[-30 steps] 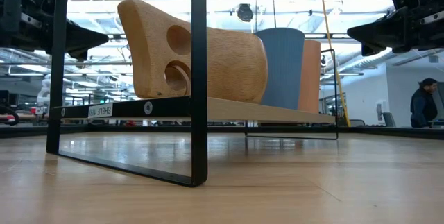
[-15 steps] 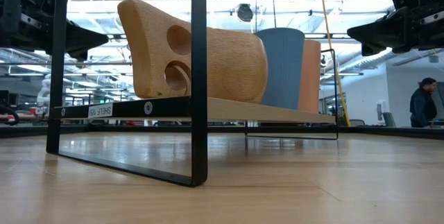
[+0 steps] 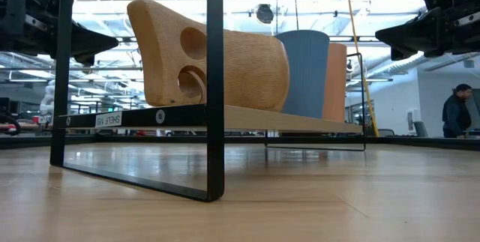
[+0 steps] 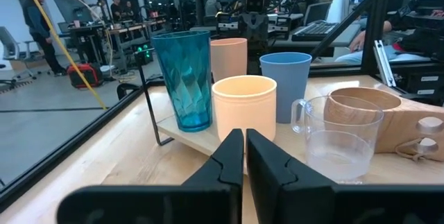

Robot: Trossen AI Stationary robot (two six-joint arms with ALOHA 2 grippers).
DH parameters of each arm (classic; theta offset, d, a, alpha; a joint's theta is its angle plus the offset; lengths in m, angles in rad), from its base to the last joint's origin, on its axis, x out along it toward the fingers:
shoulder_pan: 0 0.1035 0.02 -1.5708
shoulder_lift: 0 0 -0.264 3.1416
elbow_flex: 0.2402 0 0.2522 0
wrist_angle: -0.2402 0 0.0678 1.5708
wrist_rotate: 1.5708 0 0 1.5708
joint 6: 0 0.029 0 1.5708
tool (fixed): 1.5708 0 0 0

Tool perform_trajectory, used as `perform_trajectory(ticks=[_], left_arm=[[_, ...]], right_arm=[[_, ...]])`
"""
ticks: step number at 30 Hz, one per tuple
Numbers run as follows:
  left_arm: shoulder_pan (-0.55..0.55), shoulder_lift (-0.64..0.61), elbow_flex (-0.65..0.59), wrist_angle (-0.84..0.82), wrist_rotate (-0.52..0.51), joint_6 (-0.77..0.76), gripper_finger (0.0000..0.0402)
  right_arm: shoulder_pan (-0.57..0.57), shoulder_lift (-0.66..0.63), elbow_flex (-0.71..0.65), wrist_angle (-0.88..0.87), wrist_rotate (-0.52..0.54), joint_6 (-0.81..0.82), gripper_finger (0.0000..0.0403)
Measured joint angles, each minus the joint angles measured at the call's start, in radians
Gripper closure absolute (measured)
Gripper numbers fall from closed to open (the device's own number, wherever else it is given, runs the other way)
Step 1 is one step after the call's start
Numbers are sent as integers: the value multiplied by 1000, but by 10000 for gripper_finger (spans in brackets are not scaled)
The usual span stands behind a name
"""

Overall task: Stack small to large cups/mugs on shelf
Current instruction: Return to Home Position

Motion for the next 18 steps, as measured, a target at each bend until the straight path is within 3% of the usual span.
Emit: perform_trajectory(ticks=[7,18], left_arm=[[0,0,-2,17,-6,0,399],[0,0,-2,31,-7,0,370]], right_arm=[[0,0,0,0,0,0,403],[0,0,0,0,0,0,403]])
